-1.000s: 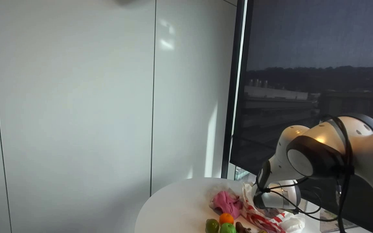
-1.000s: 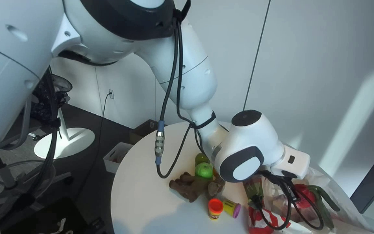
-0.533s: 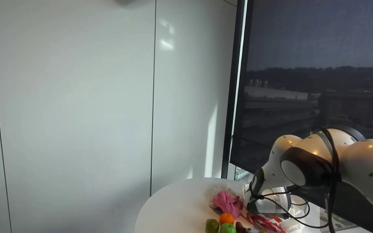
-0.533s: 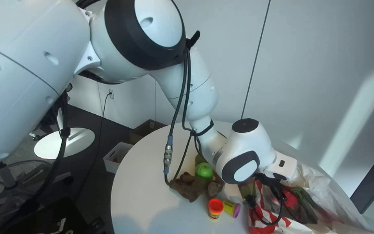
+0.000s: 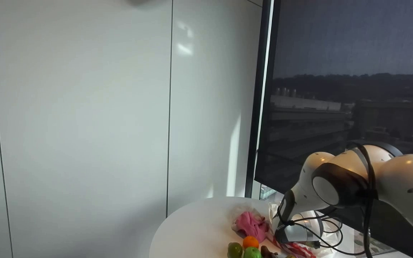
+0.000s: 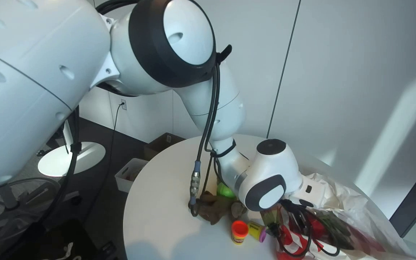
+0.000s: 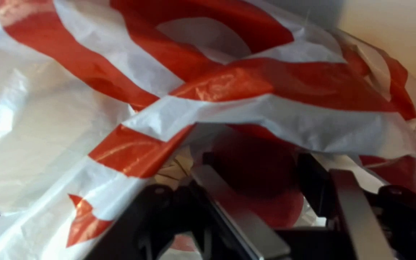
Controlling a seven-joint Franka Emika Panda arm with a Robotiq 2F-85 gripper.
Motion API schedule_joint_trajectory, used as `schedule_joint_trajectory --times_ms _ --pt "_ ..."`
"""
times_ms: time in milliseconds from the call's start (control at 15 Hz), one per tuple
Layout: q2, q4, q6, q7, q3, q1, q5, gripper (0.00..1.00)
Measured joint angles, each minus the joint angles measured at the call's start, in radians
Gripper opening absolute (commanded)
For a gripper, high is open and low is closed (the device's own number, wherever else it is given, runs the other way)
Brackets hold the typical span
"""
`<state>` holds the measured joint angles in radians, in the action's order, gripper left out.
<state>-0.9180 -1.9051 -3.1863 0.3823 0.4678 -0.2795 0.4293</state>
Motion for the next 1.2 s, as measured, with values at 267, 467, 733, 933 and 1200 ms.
schedule_joint_trajectory --times_ms 267,467,733,933,1200 --pt "0.117 -0.096 -0.018 -0.001 0.009 -0.074 -0.018 1.00" --pt "0.222 -0.194 -0.006 -0.002 0.058 -0.188 -0.018 1.00" --pt "0.384 -0.291 0.103 -0.018 -0.055 -0.209 -0.050 1.00" --pt "0.452 -0.318 0.160 -0.018 -0.211 -0.133 -0.102 1.00" --pt "0.440 -0.334 0.236 -0.003 -0.254 -0.096 -0.198 1.00"
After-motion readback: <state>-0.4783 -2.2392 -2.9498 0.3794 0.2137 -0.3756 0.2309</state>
